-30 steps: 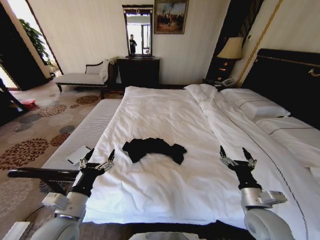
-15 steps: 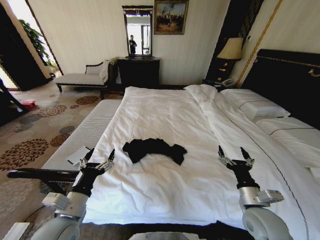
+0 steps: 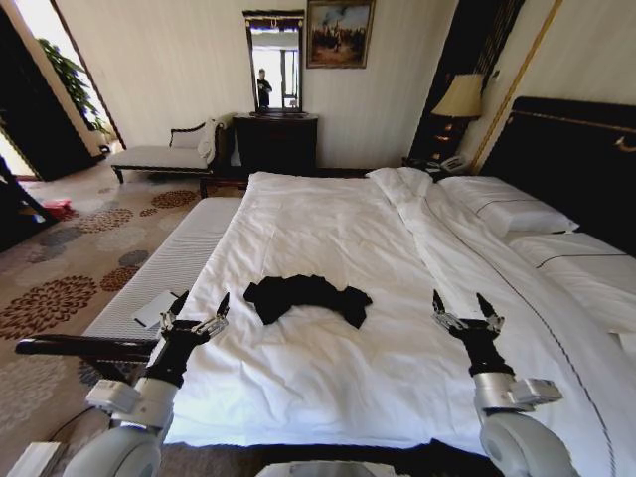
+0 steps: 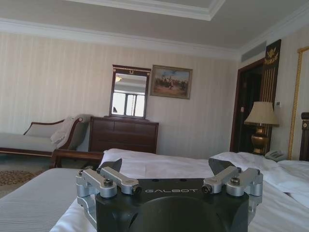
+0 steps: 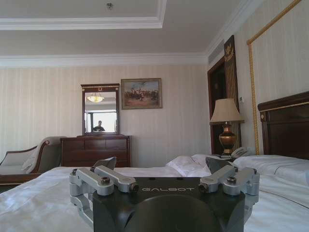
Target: Fold the clothes on the bed.
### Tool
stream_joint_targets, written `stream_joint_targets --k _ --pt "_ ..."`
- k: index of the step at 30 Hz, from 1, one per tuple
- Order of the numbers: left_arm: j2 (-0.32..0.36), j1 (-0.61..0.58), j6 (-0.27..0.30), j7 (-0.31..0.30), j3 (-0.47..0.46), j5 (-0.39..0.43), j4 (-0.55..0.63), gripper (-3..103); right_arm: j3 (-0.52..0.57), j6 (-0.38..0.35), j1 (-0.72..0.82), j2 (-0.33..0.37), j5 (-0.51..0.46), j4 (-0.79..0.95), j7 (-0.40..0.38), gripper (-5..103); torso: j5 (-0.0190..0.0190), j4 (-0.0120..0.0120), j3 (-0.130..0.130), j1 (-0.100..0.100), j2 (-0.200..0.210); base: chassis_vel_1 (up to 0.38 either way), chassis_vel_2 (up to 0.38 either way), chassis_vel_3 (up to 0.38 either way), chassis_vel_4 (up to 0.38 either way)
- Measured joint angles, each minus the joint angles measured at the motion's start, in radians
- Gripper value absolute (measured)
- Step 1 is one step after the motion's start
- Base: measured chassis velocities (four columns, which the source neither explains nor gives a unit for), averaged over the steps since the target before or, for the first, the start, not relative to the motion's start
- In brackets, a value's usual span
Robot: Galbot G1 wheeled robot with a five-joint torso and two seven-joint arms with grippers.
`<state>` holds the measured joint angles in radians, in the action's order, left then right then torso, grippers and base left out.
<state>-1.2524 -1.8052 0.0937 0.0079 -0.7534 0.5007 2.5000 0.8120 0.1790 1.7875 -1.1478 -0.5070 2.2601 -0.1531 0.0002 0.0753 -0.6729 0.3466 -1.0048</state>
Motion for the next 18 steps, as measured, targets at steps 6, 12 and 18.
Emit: stream_joint_targets --k 6,12,18 --pt "0.000 0.003 0.000 0.000 0.003 0.000 0.000 100 -0.005 0.001 -0.001 -0.005 0.001 -0.002 0.000 100 0.0000 -0.0001 0.000 0.000 0.000 0.130 0.126 -0.131 -0.124" --pt "0.003 0.003 -0.001 -0.002 0.000 0.000 0.000 100 -0.020 0.008 -0.009 -0.012 -0.001 -0.010 -0.014 100 -0.0007 0.0001 0.000 0.000 0.000 0.166 0.177 -0.189 -0.182" --pt "0.003 0.003 0.001 -0.007 -0.003 -0.001 0.000 100 -0.036 0.011 -0.017 -0.012 -0.001 -0.010 -0.013 100 -0.0004 -0.0003 0.000 0.000 0.000 0.040 0.047 -0.053 -0.043"
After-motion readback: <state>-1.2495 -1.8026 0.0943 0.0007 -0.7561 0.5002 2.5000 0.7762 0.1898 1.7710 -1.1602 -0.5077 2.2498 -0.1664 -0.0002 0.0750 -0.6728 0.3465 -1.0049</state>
